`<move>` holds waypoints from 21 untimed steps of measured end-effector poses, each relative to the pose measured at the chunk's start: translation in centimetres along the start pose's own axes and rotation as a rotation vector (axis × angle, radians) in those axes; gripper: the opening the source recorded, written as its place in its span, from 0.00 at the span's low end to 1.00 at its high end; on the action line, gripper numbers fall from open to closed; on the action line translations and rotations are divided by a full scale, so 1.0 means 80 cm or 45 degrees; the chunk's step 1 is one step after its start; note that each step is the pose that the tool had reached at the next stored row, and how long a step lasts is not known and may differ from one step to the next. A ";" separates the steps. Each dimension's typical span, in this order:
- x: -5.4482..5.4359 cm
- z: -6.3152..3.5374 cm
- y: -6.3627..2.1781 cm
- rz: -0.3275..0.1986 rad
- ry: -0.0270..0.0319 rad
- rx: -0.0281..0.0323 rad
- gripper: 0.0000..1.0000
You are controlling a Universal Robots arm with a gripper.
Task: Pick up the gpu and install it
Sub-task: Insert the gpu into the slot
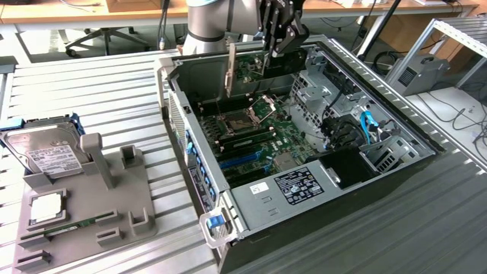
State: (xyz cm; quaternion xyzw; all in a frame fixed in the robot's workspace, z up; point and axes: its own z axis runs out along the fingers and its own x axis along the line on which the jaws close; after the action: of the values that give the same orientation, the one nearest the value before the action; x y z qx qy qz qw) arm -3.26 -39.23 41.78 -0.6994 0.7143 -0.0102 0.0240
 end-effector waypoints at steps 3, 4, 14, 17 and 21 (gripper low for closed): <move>0.000 -0.002 0.000 0.000 0.0001 0.0008 0.27; 0.000 -0.002 0.000 0.000 0.0000 0.0011 0.27; 0.000 -0.004 0.000 0.000 0.0000 0.0052 0.27; 0.001 -0.004 0.000 0.000 0.0001 0.0054 0.27; 0.004 -0.004 0.000 0.000 0.0000 0.0055 0.27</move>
State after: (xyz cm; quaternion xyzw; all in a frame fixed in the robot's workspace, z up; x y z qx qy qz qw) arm -3.26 -39.55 42.09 -0.6994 0.7142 -0.0118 0.0255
